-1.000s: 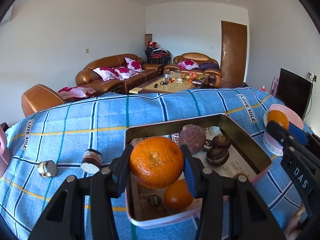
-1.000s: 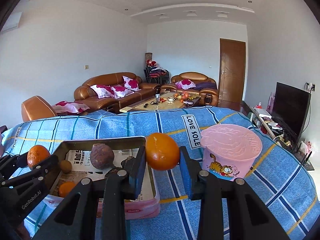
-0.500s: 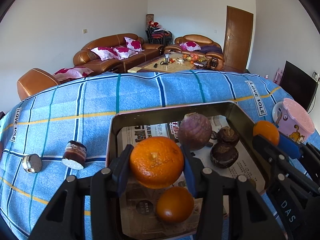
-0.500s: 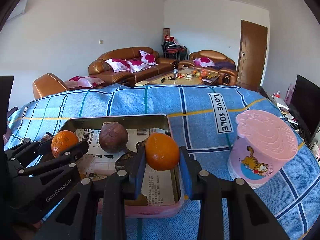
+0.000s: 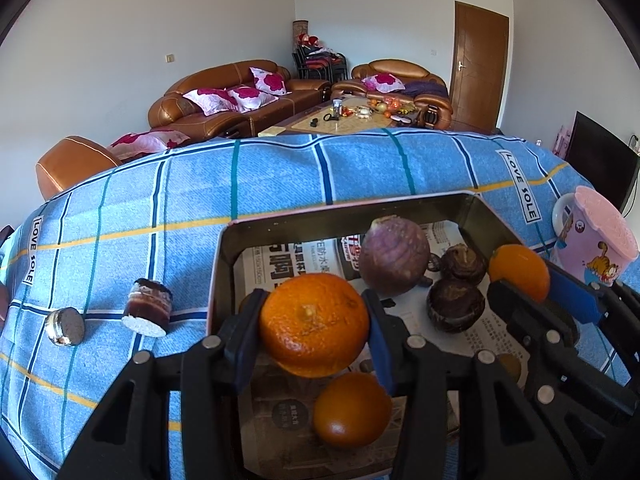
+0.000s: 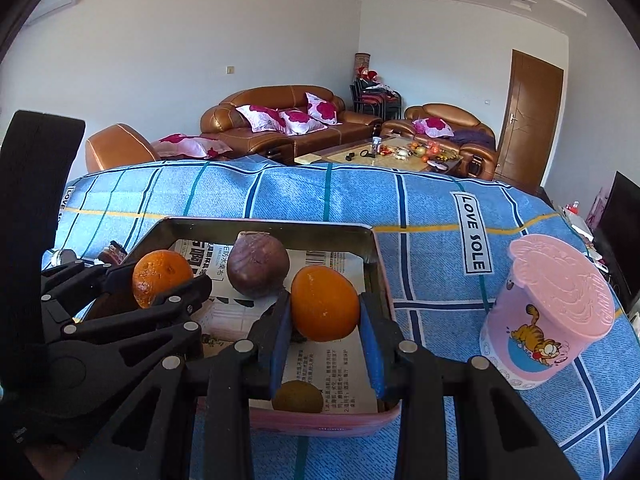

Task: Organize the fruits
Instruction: 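Lower both oranges into the tin box and open both tools, then lift both open tools out of the tin box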

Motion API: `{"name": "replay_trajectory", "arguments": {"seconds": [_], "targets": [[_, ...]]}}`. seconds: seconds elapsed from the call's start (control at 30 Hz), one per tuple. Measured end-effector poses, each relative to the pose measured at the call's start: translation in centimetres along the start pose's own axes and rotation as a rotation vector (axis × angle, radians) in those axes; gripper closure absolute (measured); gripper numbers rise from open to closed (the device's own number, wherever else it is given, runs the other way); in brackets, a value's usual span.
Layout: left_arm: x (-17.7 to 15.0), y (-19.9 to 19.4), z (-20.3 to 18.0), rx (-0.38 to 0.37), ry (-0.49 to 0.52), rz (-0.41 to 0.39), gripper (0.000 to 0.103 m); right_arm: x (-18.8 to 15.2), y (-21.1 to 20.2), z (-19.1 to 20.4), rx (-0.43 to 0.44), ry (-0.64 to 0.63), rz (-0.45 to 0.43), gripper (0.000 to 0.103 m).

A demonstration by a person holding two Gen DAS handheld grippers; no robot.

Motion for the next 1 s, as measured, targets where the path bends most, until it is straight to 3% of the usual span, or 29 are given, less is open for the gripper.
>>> {"name": "replay_trajectory", "arguments": {"seconds": [0.1, 0.2, 0.23, 0.37, 0.43, 0.57, 0.87, 1.0], "targets": [[0.3, -0.3, -0.1, 0.008, 0.004, -0.021, 0.051, 0.0, 0.0, 0.0, 0.005, 0.007, 0.000, 0.064], [0.6, -1.2, 0.2, 0.036, 0.001, -0.064, 0.032, 0.2, -0.8, -0.4, -0.003, 0.028, -0.037, 0.061], [0.7, -1.6, 0.2, 0.031, 0.002, -0.083, 0.030, 0.4, -1.1, -0.7, -0.011, 0.040, -0.054, 0.060], [1.1, -3.8, 0.3, 0.043, 0.004, -0.186, 0.014, 0.9, -3.0, -2.5, -0.042, 0.122, -0.144, 0.041], [1.4, -4.9, 0.3, 0.049, 0.013, -0.242, 0.004, 1.5, -4.4, -3.5, -0.053, 0.176, -0.217, 0.038], [2.1, -6.6, 0.8, 0.141, 0.067, -0.331, 0.002, 2.5, -6.7, -5.2, -0.119, 0.226, -0.344, 0.021], [1.9, -7.3, 2.2, 0.154, 0.024, -0.343, 0.000, 2.8, -8.2, -7.6, -0.202, 0.321, -0.434, 0.019], [1.5, -7.5, 1.7, 0.143, 0.037, -0.340, 0.000, 2.6, -7.6, -7.1, -0.201, 0.306, -0.398, 0.016]]}}
Point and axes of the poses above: each gripper's, at about its wrist camera, not at the fingertips, and y roughly the way its jaws point, z to its left, x to its top, the point moved 9 cm from there along y, roughly the way its jaws point, and after that the axes turned 10 degrees about -x, right-handed, at the moved point
